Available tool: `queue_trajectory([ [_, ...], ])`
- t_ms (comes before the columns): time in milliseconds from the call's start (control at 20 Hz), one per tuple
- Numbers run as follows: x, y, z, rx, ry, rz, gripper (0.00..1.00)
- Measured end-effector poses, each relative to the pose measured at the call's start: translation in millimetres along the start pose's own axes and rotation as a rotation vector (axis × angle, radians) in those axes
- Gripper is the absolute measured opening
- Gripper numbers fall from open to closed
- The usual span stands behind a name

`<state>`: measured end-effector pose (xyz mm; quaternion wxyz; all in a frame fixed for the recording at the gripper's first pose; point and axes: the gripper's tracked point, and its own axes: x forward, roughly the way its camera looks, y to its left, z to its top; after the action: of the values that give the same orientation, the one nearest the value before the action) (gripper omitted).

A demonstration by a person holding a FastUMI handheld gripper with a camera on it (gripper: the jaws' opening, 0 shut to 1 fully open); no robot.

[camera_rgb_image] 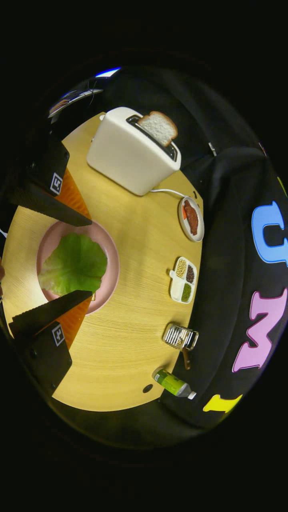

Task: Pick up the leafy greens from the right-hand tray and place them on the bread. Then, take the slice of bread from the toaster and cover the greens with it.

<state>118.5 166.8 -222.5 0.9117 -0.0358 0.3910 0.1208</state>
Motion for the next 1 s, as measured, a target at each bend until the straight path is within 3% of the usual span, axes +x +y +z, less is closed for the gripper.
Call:
queue_trajectory([
  [250, -35.6, 53.0, 52.7, -0.074, -0.107, 0.061, 1.0],
  [500, -57.6, 137.8, 93.4, -0.198, -0.193, 0.161, 1.0],
  [750, -45.6, 223.4, 103.3, -0.274, -0.201, 0.252, 1.0],
  [1000, -18.2, 280.9, 104.2, -0.321, -0.191, 0.272, 1.0],
])
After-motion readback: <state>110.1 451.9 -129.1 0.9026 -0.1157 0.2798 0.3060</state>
